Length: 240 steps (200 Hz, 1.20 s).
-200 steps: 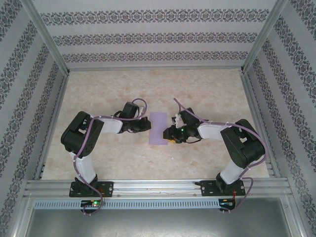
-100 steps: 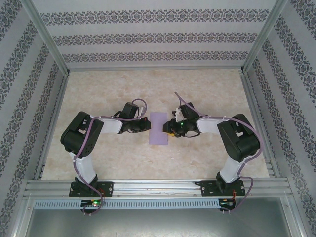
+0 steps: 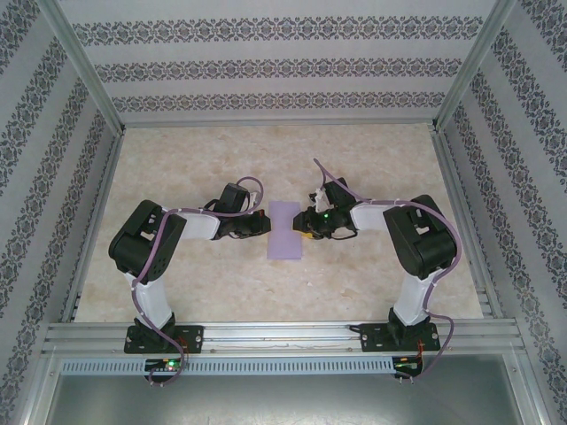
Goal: Fold a paper plane with a square sheet of paper (fold left side to right side)
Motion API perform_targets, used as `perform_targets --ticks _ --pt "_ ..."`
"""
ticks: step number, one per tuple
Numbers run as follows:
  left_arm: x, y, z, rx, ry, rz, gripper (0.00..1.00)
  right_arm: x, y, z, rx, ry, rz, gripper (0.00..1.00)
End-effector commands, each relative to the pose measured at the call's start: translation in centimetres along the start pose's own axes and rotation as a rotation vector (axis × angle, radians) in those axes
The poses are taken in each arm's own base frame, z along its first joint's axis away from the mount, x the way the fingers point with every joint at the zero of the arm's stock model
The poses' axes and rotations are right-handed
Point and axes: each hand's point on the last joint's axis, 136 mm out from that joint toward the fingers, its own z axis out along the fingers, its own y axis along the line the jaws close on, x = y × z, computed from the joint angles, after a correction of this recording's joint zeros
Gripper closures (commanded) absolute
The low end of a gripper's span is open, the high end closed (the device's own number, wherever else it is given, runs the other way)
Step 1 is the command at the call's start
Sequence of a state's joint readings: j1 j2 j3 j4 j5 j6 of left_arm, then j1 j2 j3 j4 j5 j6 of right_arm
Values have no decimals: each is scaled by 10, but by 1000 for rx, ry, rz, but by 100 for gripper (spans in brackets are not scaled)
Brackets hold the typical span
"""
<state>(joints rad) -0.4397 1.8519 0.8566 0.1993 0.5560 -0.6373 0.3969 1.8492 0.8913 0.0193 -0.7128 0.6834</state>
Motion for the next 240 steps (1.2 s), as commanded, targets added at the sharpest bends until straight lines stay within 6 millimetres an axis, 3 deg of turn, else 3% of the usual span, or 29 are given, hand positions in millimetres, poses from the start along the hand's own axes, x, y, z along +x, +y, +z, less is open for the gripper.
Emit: perform_targets --ticks 1,62,94,121,159,202,240 --pt "33 20 6 -80 89 -45 100 -6 1 1 -16 1 -22 69" --pt "26 10 2 -69 72 -19 99 -8 -4 0 -6 -5 -14 76" --pt "16 -3 -5 -49 45 9 94 -7 0 -2 -24 0 -13 87" --pt "5 -14 -19 -56 8 59 86 -4 8 -7 -48 3 -3 95" --pt "-3 -27 -53 -112 -67 180 74 3 15 -15 -63 8 38 98" --pt "26 -47 -80 -214 -56 432 63 7 16 -21 -59 -3 89 99" --pt "73 -77 -76 -146 8 622 48 8 16 -22 -56 -3 109 100"
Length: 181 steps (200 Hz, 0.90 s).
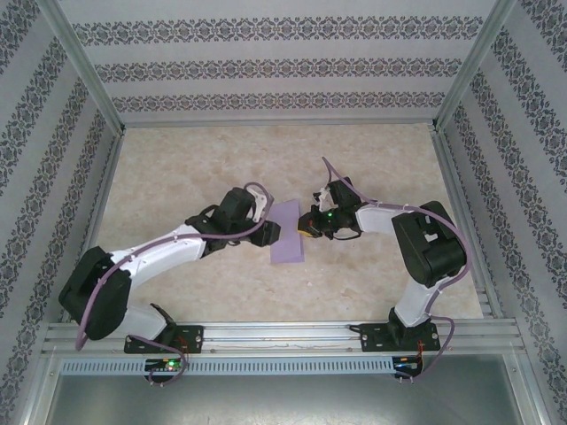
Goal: Fold a paper plane with a square sheet of paper (fold left side to right side)
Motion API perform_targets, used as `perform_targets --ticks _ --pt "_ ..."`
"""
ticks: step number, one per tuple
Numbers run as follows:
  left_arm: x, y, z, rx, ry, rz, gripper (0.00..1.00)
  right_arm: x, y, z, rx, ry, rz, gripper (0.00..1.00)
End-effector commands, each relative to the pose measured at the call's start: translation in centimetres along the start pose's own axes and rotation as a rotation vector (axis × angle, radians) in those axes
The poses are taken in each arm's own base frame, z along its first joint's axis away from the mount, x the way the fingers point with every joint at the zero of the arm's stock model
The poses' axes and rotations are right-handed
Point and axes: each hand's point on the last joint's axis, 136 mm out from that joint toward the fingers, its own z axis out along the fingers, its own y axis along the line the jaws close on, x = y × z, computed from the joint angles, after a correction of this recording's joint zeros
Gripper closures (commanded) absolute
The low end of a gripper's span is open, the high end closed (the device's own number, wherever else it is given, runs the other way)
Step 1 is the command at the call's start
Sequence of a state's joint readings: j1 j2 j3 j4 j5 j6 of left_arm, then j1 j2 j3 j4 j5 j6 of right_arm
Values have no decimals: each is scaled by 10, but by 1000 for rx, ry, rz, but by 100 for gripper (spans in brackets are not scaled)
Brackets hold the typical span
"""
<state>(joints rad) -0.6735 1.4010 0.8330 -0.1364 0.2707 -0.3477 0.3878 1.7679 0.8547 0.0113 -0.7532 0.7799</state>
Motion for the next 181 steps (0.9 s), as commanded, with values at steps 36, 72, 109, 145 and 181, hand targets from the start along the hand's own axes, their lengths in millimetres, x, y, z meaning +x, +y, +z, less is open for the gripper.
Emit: perform_targets --ticks 36,72,109,145,181 --pt "56 -51 12 49 124 272 36 0 0 -5 1 -11 34 100" --pt "61 -62 32 -17 142 357 33 0 -1 -5 9 -12 34 100" --pt "61 -63 49 -144 145 491 30 1 -4 -5 17 -14 36 100" --pt "53 -59 60 -278 123 592 28 1 -4 -4 18 -12 35 100" --pt "49 -52 72 -373 130 635 31 1 -3 -3 15 -10 34 100"
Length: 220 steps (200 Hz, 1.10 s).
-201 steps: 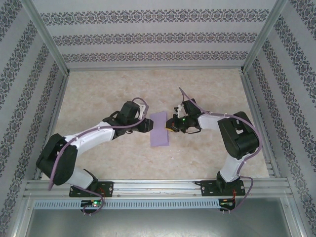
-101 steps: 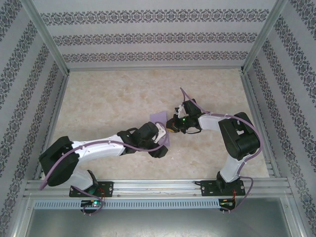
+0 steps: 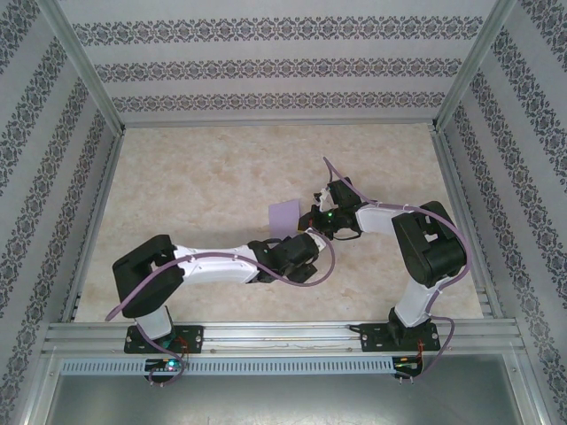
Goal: Fold a paper plane with a square sheet of paper (fold left side to right side)
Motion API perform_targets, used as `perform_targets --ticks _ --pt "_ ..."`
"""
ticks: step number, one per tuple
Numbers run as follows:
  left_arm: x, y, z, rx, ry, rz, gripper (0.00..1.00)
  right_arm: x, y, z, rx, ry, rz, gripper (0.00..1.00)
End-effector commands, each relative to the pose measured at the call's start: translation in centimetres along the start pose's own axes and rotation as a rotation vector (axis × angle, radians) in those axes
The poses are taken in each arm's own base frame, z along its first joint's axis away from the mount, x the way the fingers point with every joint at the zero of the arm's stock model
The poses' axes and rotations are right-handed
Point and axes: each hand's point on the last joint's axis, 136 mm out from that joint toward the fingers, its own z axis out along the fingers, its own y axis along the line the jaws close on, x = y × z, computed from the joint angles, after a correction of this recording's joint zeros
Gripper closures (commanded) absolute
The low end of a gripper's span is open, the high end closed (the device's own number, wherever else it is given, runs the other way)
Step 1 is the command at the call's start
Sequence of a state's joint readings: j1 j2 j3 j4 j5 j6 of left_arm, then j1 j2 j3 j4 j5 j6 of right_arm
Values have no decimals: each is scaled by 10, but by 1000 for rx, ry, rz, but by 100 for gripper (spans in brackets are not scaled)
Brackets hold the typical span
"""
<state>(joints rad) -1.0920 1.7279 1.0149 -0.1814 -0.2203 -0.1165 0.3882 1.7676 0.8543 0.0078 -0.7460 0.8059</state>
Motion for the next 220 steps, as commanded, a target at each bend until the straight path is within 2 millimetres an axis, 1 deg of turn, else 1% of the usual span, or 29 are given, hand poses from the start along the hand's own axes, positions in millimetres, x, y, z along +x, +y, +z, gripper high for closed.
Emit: perform_targets --ticks 1,24,39,55,86,114,134,156,184,197,220 --pt "1 12 3 -115 35 70 31 1 -2 -3 8 -6 6 100" --pt "0 13 6 -136 49 80 37 1 -3 -3 12 -9 6 100" --pt "0 14 5 -138 47 76 44 1 -4 -3 16 -9 7 100" --pt "3 14 4 -135 49 73 53 0 -6 -2 20 -11 9 100" --pt "1 11 0 -109 37 57 70 0 -9 -1 26 -9 11 99" --pt "-2 7 -2 -82 27 42 83 -1 -10 -1 28 -8 8 98" --pt "-4 6 -4 -73 23 30 90 -2 -7 -2 23 -11 -6 98" --pt "-7 6 -7 -56 11 1 100 -6 1 -7 8 -29 -34 95" --pt "-10 6 -11 5 8 -67 100 -12 14 -20 -16 -72 -88 84" --pt "-11 6 -13 44 2 -102 100 -16 19 -30 -23 -104 -118 78" --pt "-13 4 -15 142 -9 -183 100 -22 16 -53 -14 -184 -144 66"
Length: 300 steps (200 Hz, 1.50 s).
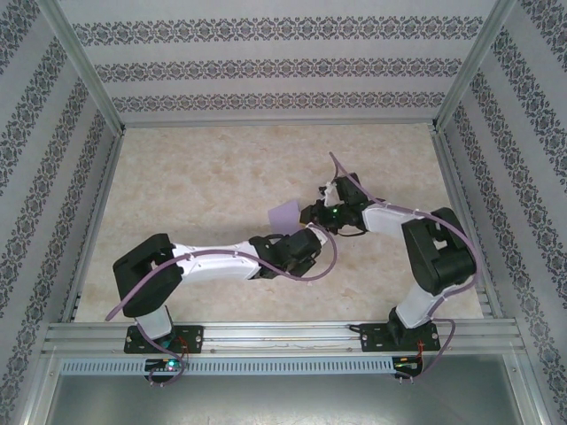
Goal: Fold a paper plane with a square sheet of paper (fold left side to right side)
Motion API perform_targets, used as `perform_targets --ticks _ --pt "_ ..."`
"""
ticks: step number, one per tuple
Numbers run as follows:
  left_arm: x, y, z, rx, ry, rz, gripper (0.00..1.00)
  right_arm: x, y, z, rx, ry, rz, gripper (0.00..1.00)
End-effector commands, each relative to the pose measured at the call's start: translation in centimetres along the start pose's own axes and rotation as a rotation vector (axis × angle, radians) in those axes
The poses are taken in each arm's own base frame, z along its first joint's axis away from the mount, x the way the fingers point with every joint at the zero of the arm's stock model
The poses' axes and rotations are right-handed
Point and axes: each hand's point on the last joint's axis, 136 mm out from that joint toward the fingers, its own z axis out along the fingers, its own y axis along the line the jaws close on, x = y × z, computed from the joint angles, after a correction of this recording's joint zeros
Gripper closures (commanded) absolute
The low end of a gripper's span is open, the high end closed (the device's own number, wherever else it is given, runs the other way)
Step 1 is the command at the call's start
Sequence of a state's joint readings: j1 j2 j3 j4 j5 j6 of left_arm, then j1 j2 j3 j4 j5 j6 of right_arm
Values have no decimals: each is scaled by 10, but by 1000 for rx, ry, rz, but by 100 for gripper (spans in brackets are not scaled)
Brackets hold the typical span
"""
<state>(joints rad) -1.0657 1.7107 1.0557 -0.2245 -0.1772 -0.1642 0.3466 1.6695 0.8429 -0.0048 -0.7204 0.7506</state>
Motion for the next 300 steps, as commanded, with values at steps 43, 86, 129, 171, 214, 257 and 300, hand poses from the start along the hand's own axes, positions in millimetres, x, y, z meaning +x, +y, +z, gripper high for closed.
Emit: perform_targets --ticks 43,86,129,171,214,257,300 --pt "-4 8 -9 307 -36 -341 100 -7 -20 -55 20 -160 -83 59" --pt "-5 13 -10 462 -47 -481 100 26 -24 -42 -5 -73 -108 77" --pt "-3 21 -9 510 -54 -539 100 59 -26 -17 16 6 -122 100" --pt "2 29 -7 487 -43 -555 100 78 -33 0 28 40 -101 100" --pt "6 35 -3 471 -25 -573 100 90 -42 18 40 74 -77 100" --pt "12 42 -1 455 -12 -569 100 97 -57 25 83 108 -49 100" --pt "18 45 2 480 14 -550 100 105 -70 25 134 139 -40 100"
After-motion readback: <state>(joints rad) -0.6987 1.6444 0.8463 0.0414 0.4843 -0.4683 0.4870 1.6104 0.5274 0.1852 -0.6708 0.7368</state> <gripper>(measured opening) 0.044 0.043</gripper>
